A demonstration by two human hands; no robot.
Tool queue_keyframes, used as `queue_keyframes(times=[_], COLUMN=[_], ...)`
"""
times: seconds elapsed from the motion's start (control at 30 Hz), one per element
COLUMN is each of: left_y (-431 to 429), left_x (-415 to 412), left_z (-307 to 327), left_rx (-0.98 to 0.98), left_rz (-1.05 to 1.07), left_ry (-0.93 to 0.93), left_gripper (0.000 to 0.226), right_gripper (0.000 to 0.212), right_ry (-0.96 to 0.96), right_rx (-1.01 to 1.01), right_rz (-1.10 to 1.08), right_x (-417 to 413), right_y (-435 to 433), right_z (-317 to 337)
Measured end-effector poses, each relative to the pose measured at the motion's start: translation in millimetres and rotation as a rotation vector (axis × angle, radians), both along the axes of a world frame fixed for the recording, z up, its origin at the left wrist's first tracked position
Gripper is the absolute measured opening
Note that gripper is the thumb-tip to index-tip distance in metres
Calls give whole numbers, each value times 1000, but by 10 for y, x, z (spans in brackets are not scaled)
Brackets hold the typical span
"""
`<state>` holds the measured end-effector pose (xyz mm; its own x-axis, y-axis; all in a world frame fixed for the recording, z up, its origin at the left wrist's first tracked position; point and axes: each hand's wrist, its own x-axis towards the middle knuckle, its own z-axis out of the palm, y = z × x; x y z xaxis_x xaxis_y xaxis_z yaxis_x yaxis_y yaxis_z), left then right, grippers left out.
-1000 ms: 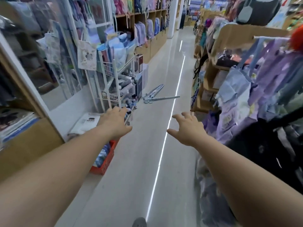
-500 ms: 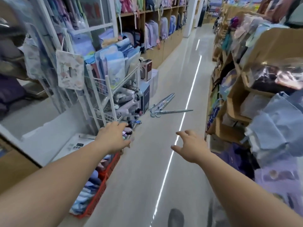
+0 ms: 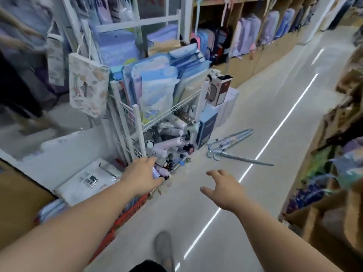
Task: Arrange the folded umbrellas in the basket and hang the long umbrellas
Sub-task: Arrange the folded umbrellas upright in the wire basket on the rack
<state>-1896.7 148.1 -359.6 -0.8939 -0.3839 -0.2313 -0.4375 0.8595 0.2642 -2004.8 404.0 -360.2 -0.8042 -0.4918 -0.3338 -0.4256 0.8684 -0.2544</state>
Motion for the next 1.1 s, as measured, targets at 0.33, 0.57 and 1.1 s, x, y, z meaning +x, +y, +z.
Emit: queue_keyframes(times=[0.33, 0.57, 1.1], left_y=[-750, -1152, -404], left_x=[-1819, -2596, -2900], left_z=[-683, -996, -2008], left_rx=[195, 214, 288], left_rz=[85, 222, 962], left_ry=[-122, -182, -216], left_gripper=[77, 69, 76], right_gripper=[67, 68, 65], right_ry=[-100, -168, -237], right_rx=[142, 130, 135], right_rz=[130, 263, 1081], right_x=[-1919, -2997, -4349], right_y=[-1002, -1642, -2665], right_z=[-438, -838, -2076])
